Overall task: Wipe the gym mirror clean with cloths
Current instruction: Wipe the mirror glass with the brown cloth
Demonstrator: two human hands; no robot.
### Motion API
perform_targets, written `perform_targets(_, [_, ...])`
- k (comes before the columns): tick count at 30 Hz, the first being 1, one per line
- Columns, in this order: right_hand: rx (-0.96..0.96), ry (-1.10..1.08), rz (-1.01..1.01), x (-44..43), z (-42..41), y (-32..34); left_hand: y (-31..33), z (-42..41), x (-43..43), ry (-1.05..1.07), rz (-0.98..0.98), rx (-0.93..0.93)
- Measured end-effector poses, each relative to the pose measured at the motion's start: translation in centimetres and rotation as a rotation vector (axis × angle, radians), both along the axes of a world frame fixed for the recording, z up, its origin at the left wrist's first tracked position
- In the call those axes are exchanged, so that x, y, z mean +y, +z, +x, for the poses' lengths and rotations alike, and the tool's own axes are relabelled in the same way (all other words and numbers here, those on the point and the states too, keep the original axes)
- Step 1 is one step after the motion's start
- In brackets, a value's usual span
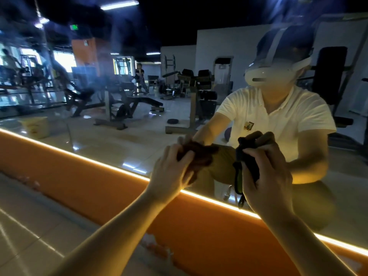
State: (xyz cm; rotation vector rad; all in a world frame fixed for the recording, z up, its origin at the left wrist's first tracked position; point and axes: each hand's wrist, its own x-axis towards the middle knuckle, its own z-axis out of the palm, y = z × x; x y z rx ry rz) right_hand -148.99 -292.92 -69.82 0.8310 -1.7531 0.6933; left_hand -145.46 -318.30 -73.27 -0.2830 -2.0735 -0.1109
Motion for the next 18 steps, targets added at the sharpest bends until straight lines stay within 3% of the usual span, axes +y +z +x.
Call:
perform_targets(3, [0.008,0.01,0.065,-1.4,-0.1,-0.8,-0.2,-0.1,-5.2,0.192,0.315,0.012])
perform_targets(5, [0.012,0.011,0.09,-2.1,0.0,-1.1,-0.5,-0.6,-6.8,0.338,0.66,0.011])
perform_targets(7, [0.018,0.013,0.086,-2.7,0.3,-0.9,-0.7,-0.8,-6.2,0.359,0.974,-0.001])
perform_targets(8, [0.026,0.014,0.078,-3.0,0.4,-0.8,-0.7,-0.8,-5.3,0.324,1.031,0.007])
perform_targets(10, [0.039,0.017,0.061,-3.8,0.5,-0.4,-0.7,-0.5,-2.7,0.132,0.962,0.023])
perform_targets(12, [0.049,0.032,0.05,-4.8,0.3,-0.1,-0.3,0.0,0.2,-0.079,0.755,0.013])
perform_targets(16, [0.067,0.039,0.031,-6.9,-0.5,0.1,0.1,-0.3,1.6,-0.003,0.157,-0.005])
perform_targets(18, [0.095,0.032,0.03,-8.0,-0.9,0.3,0.5,-0.8,-0.9,0.059,0.027,0.047])
